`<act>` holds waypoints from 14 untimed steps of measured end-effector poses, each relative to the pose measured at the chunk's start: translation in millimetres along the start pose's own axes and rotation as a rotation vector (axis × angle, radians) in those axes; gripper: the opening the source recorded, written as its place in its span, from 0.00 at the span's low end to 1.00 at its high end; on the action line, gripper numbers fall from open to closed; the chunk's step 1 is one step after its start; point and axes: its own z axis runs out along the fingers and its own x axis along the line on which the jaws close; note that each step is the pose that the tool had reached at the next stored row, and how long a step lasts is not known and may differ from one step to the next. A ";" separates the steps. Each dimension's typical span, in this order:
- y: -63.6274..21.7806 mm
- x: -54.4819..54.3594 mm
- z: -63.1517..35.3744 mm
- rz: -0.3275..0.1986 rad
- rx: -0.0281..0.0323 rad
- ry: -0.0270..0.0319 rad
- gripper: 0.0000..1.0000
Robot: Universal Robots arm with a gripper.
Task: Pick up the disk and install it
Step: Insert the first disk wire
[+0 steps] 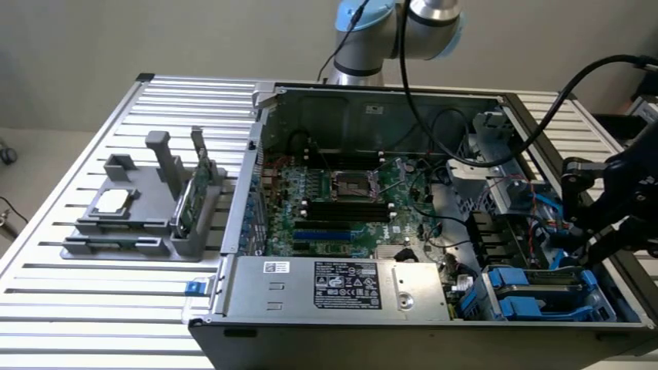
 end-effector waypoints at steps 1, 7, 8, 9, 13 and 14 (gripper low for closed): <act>-0.4 -0.4 0.4 0.005 -0.0002 -0.0002 0.31; -2.2 -1.7 9.1 0.057 -0.0016 -0.0027 0.31; -2.3 -1.8 10.6 0.072 -0.0021 -0.0033 0.31; -2.4 -1.8 11.5 0.089 -0.0024 -0.0042 0.31; -2.4 -1.8 12.0 0.157 -0.0040 -0.0073 0.31; -2.4 -1.8 12.1 0.170 -0.0046 -0.0078 0.31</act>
